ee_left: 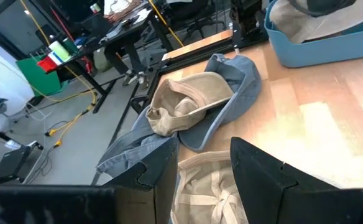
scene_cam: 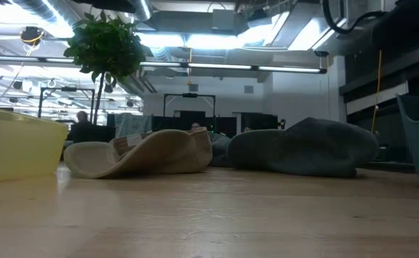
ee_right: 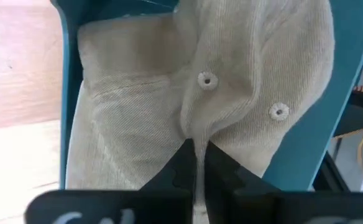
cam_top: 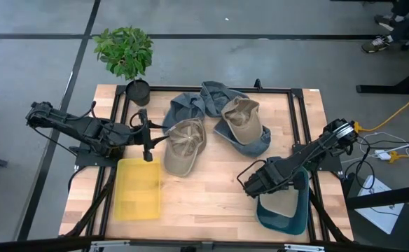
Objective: Pick & Place hat
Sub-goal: Put the middle brown cap into the blue bin, then put the left brown cap into the blue bin
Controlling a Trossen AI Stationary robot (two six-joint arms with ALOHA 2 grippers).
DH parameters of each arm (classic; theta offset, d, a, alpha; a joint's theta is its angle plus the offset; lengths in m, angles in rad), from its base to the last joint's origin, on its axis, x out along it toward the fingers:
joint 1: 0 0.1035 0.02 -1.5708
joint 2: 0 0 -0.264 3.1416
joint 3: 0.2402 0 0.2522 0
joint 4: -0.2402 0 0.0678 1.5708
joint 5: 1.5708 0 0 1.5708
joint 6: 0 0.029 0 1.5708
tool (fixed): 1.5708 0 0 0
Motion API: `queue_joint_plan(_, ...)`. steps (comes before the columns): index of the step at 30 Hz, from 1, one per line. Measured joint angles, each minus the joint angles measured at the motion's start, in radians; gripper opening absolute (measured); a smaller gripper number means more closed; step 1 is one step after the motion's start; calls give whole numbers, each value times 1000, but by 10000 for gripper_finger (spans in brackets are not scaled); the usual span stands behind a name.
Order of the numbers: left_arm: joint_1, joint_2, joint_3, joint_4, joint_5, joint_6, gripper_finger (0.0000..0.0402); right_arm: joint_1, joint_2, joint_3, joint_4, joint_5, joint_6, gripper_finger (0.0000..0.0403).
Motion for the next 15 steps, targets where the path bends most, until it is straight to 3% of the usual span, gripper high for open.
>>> queue_joint_plan(7, 0, 0, 0, 0, 0, 1, 144, 3, 0, -15, 12, -2, -116, 62)
queue_joint_plan(15, 0, 0, 0, 0, -9, 2, 143, 18, 0, 4, 11, -26, -198, 155)
